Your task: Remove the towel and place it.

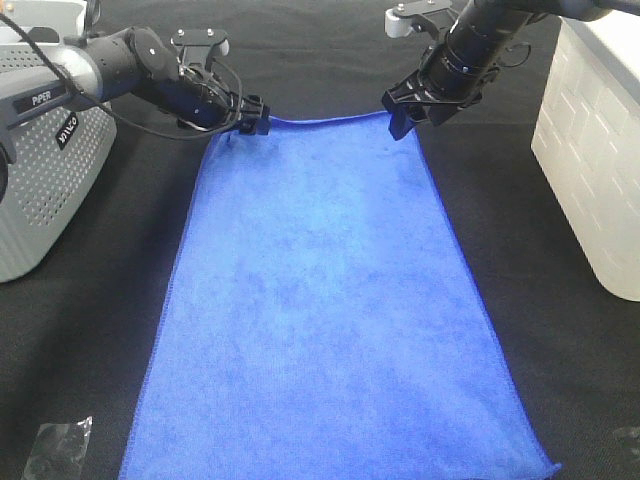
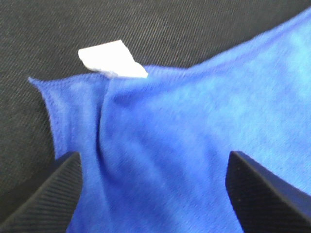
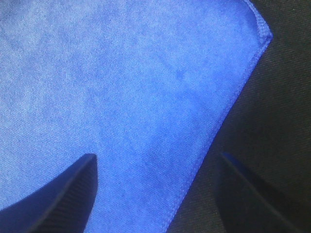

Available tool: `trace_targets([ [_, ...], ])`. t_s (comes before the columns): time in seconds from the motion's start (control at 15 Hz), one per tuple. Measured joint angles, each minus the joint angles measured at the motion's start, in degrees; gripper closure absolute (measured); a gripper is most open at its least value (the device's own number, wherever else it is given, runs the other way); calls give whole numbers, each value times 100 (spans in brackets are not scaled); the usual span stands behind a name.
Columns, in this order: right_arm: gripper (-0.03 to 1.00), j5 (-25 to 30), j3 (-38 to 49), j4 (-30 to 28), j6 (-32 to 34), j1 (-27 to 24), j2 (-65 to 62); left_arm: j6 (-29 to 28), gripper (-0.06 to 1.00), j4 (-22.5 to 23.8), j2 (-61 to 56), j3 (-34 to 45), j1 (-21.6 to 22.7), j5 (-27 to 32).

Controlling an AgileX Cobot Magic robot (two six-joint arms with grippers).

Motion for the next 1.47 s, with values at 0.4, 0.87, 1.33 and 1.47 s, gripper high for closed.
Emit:
trace_targets([
  [0.4, 28, 6, 0, 0, 6, 0, 0, 29, 17, -103, 275, 0, 0, -201],
  [0.87, 28, 52, 0, 0, 6, 0, 0, -900, 17, 1283, 269, -34, 11, -126],
  [1.33, 28, 103, 0, -6, 115, 0, -155, -1117, 17, 1003, -493, -29, 69, 57],
  [1.47, 28, 143, 0, -6, 309, 0, -453, -1117, 17, 905, -745, -29, 69, 430],
])
